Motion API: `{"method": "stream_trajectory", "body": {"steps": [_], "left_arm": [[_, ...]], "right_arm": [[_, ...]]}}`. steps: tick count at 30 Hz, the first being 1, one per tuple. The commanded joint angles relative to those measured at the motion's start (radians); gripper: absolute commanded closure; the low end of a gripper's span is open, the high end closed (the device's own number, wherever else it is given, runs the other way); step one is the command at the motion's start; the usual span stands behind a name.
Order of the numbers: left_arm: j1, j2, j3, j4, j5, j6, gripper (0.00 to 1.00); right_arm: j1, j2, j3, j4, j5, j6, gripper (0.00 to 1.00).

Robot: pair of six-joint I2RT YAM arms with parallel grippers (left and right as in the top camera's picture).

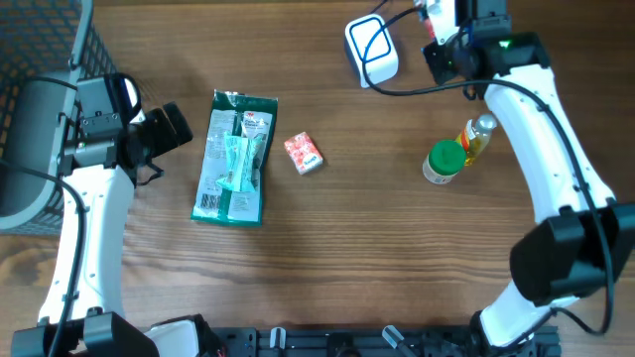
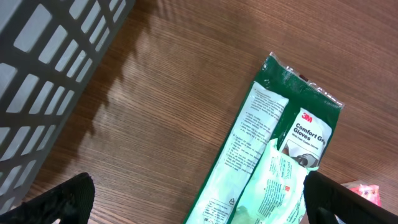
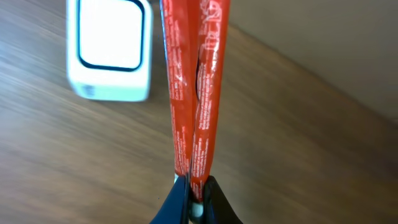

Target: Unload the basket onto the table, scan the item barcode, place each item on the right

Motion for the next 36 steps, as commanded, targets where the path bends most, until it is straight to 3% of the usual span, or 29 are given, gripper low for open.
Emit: {"method": "stream_trajectory", "body": {"steps": [1,9,12,27,36], "left_arm": [[0.003,-0.002,0.005,0.003,-0.003,0.012,0.00],[0.003,-0.002,0.005,0.003,-0.003,0.012,0.00],[0.003,-0.002,0.005,0.003,-0.003,0.012,0.00],[0.004,-0.002,0.005,0.003,-0.003,0.012,0.00],[0.003,-0.002,0.005,0.003,-0.003,0.012,0.00]], "right_arm": [[0.045,0.077,-0.009,0.062,0.185,-0.172,0.96],[0.184,0.224,-0.009,0.271,0.643,-0.357,0.96],[0.211,0.286,-0.009,0.303,0.704,-0.387,0.96],[0.277,0.361,-0.010,0.289,0.664,-0.359,0.96],[0.277,0.138,-0.010,0.236,0.656,-0.256,0.96]]}}
